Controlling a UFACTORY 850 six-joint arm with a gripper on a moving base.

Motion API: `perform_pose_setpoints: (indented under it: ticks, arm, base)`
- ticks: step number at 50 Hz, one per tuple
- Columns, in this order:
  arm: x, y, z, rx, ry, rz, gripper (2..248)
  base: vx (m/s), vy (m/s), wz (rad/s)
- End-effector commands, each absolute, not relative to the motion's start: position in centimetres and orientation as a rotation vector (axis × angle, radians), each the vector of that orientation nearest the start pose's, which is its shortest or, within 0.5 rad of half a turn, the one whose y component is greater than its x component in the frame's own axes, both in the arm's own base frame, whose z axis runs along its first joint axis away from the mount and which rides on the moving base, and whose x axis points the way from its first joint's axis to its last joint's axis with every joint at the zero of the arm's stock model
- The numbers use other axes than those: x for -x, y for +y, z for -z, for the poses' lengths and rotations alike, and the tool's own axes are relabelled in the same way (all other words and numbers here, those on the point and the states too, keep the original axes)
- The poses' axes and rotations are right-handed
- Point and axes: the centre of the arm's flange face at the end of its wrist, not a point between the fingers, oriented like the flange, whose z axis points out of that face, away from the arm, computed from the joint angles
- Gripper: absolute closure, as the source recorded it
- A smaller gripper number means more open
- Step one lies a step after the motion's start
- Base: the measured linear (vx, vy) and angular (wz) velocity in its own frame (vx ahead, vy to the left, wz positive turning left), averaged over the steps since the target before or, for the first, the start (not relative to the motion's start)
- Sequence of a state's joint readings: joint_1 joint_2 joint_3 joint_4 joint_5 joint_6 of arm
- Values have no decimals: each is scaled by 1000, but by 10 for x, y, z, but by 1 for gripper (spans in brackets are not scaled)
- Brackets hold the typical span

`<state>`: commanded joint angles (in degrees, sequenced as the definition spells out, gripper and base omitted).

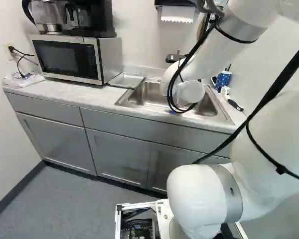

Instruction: Rinse the cup and place it in the tray

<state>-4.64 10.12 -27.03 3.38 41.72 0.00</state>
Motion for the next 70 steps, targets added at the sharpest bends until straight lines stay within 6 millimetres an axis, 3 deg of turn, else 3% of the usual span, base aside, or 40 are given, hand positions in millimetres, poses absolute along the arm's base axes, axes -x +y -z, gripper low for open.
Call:
perform_pose_setpoints:
  ticks: [41, 70]
  arm:
    - [-397, -79, -446, 2546, 334, 2015, 128]
    - [-398, -80, -443, 2555, 338, 2006, 128]
  base:
    - [0, 0, 0]
    - [0, 0, 0]
